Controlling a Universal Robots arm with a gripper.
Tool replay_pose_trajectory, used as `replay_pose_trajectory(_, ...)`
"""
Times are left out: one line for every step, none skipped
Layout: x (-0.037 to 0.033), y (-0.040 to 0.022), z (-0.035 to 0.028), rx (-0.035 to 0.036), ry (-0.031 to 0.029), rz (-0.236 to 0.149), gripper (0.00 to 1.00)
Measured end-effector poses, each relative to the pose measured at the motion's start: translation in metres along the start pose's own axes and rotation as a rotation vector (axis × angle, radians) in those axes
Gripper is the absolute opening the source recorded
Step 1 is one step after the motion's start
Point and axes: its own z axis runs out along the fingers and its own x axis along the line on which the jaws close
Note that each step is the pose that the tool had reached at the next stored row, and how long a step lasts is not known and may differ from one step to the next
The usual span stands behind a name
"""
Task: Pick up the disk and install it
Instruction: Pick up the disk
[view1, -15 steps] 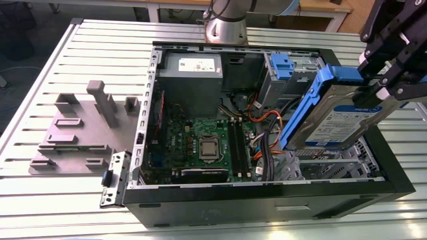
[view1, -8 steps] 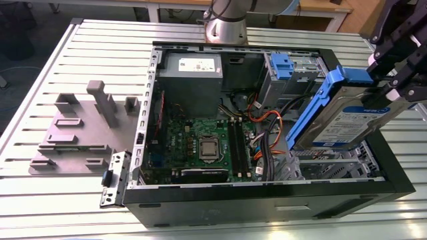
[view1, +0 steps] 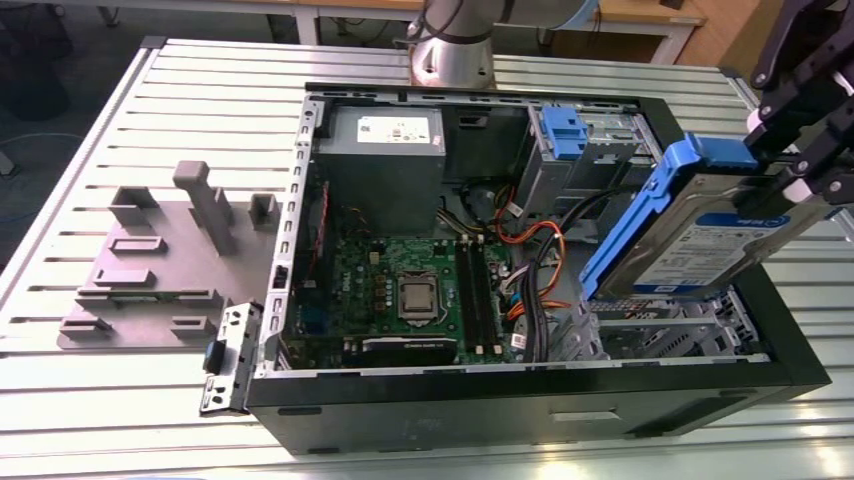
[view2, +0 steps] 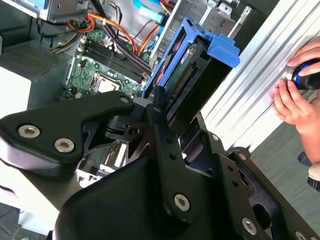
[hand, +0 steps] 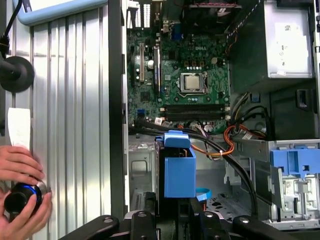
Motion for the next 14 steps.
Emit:
replay_pose_trajectory(-0.0001, -0.0023, 0.0001, 0.0000, 0.0000, 0.000, 0.35)
replay_pose_trajectory(-0.0002, -0.0042, 0.0004, 0.0000, -0.0002, 0.000, 0.35)
replay_pose_trajectory(-0.0003, -0.0055, 0.0010, -0.0001, 0.0000, -0.001, 0.35)
replay_pose_trajectory(-0.0003, -0.0065, 0.0019, -0.0001, 0.0003, -0.001, 0.35)
replay_pose_trajectory(-0.0002, -0.0075, 0.0031, -0.0002, 0.0003, -0.003, 0.35)
replay_pose_trajectory(-0.0002, -0.0085, 0.0043, -0.0003, 0.0003, -0.005, 0.35)
replay_pose_trajectory(-0.0004, -0.0094, 0.0052, -0.0004, 0.0004, -0.007, 0.35)
replay_pose_trajectory(-0.0005, -0.0101, 0.0061, -0.0007, 0.0005, -0.010, 0.35)
replay_pose_trajectory(-0.0006, -0.0108, 0.0070, -0.0009, 0.0005, -0.014, 0.35)
replay_pose_trajectory(-0.0008, -0.0113, 0.0077, -0.0012, 0.0010, -0.018, 0.35)
replay_pose_trajectory(-0.0010, -0.0117, 0.0087, -0.0014, 0.0012, -0.022, 0.35)
replay_pose_trajectory(-0.0012, -0.0121, 0.0099, -0.0016, 0.0013, -0.025, 0.35)
replay_pose_trajectory(-0.0015, -0.0126, 0.0109, -0.0018, 0.0016, -0.028, 0.35)
replay_pose_trajectory(-0.0017, -0.0131, 0.0121, -0.0020, 0.0019, -0.030, 0.35)
